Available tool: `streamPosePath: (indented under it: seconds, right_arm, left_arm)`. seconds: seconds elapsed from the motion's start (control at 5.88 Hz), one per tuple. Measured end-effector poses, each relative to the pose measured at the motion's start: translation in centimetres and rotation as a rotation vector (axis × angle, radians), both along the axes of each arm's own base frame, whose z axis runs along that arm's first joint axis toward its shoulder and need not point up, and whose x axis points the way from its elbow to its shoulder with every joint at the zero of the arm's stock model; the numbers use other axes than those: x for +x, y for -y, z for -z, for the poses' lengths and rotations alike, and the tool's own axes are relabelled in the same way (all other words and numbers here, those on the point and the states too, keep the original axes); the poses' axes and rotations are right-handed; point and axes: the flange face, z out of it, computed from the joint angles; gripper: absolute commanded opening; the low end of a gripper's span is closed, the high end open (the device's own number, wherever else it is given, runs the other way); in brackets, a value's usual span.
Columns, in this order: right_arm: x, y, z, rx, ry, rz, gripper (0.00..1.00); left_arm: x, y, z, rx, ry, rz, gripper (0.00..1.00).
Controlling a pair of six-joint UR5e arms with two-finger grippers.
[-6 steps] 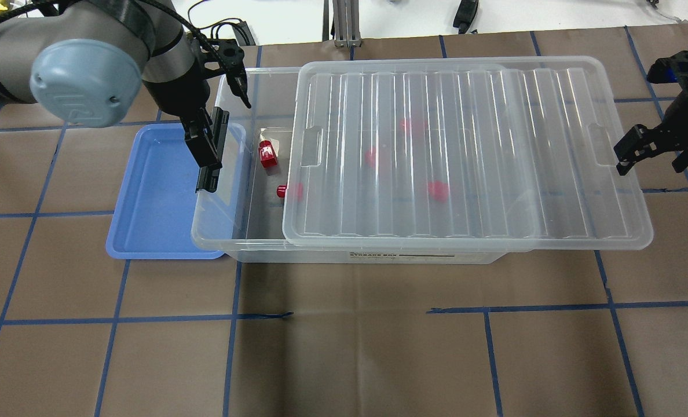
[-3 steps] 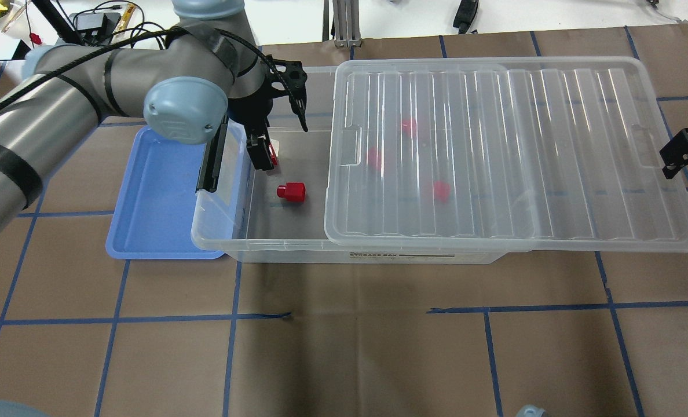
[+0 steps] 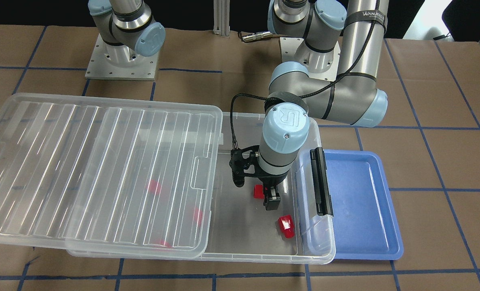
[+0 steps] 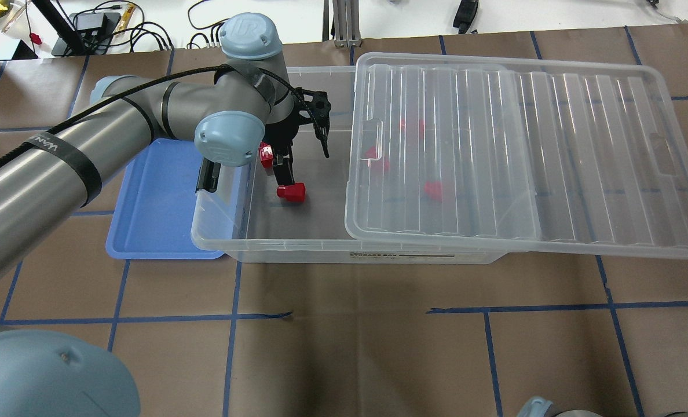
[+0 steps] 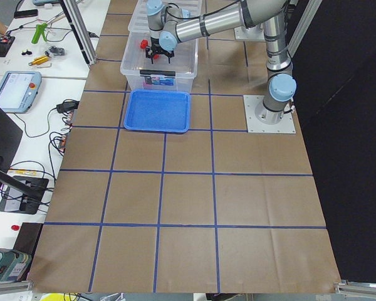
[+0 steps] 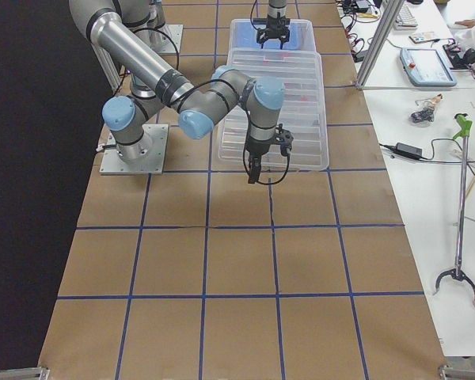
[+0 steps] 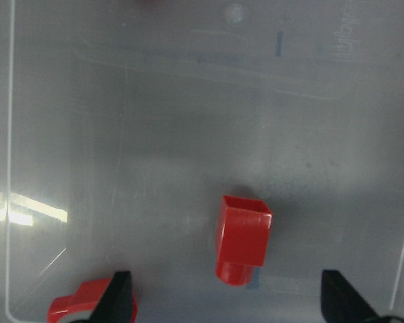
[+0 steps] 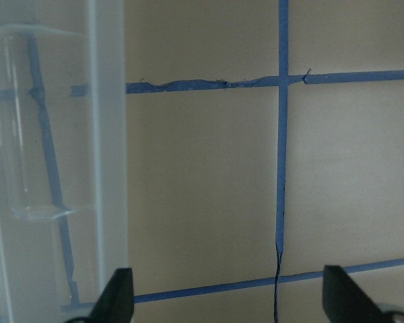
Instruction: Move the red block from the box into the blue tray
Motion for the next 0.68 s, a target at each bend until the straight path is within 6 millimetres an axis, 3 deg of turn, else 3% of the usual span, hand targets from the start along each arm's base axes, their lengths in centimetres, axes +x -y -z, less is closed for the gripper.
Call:
streamPosePath:
  seconds: [0.34, 0.51, 0.68]
  right_arm:
    - [-0.3, -0.4, -0.8, -0.002, -0.019, 0.008, 1.0]
    - [-0.1, -0.4, -1.6, -0.014, -0.028, 0.011, 1.0]
    - [0.2, 0.1, -3.5, -0.037, -0.041, 0.021, 1.0]
  left_arm:
    - [0.4, -0.3, 3.7, 0.035, 0.007, -0.001, 0.94]
    - [0.4, -0.1, 4.9, 0.04, 0.007, 0.0, 0.86]
    - [0.4, 0.0, 5.7, 0.048, 0.008, 0.001, 0.3]
